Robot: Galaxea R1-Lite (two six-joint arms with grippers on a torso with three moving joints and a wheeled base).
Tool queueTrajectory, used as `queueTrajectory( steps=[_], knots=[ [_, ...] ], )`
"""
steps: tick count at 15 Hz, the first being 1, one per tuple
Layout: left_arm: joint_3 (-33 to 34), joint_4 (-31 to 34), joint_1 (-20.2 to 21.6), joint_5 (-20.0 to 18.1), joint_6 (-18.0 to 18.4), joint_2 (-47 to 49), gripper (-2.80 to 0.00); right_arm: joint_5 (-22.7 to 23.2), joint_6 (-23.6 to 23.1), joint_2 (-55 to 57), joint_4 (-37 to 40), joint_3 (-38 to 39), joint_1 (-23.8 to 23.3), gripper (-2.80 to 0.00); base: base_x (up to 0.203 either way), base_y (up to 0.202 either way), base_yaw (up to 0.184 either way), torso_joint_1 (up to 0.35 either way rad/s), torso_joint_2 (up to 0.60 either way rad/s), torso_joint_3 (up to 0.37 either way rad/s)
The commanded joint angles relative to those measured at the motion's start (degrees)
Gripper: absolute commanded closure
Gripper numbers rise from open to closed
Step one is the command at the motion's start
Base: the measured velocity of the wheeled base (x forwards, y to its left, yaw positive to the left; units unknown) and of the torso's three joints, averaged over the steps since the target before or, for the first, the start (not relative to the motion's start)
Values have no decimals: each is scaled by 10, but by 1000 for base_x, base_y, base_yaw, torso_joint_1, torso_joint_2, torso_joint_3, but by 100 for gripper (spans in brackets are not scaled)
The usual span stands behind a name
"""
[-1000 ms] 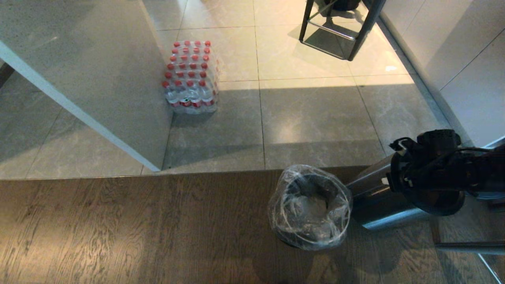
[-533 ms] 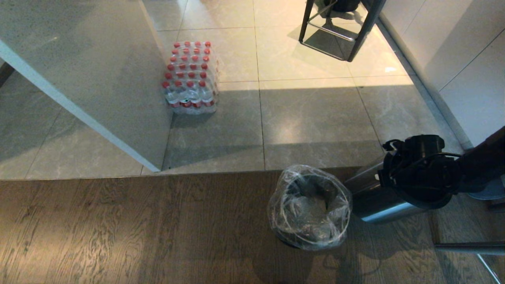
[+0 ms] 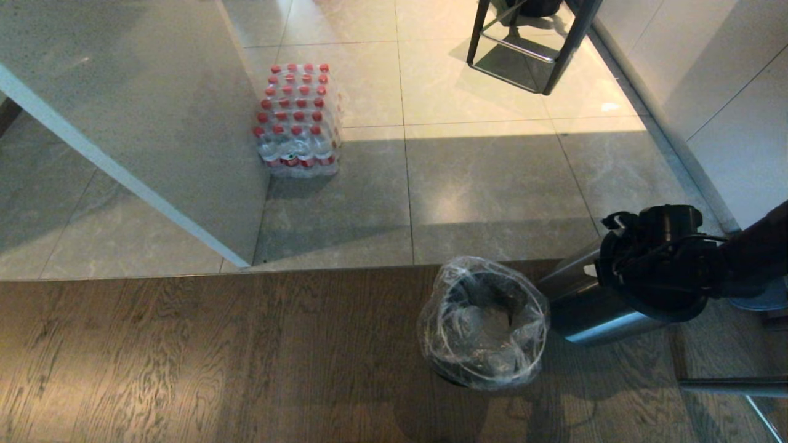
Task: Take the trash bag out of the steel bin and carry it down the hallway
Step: Place the outer trash can on the ground, then pick up the trash bag
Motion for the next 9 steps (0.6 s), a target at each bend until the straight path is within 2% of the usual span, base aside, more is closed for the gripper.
queueTrajectory(
  steps=[1, 6, 7, 9],
  knots=[
    [0, 0, 0, 0, 0, 0, 0, 1, -1, -13, 0, -1, 1, -280, 0, 0, 0, 0, 0, 0],
    [0, 0, 0, 0, 0, 0, 0, 2, 7, -100, 10, 18, 4, -280, 0, 0, 0, 0, 0, 0],
    [0, 0, 0, 0, 0, 0, 0, 3, 7, -125, 14, 26, 7, 0, 0, 0, 0, 0, 0, 0],
    [0, 0, 0, 0, 0, 0, 0, 3, 5, -173, 41, 50, 21, 0, 0, 0, 0, 0, 0, 0]
  ],
)
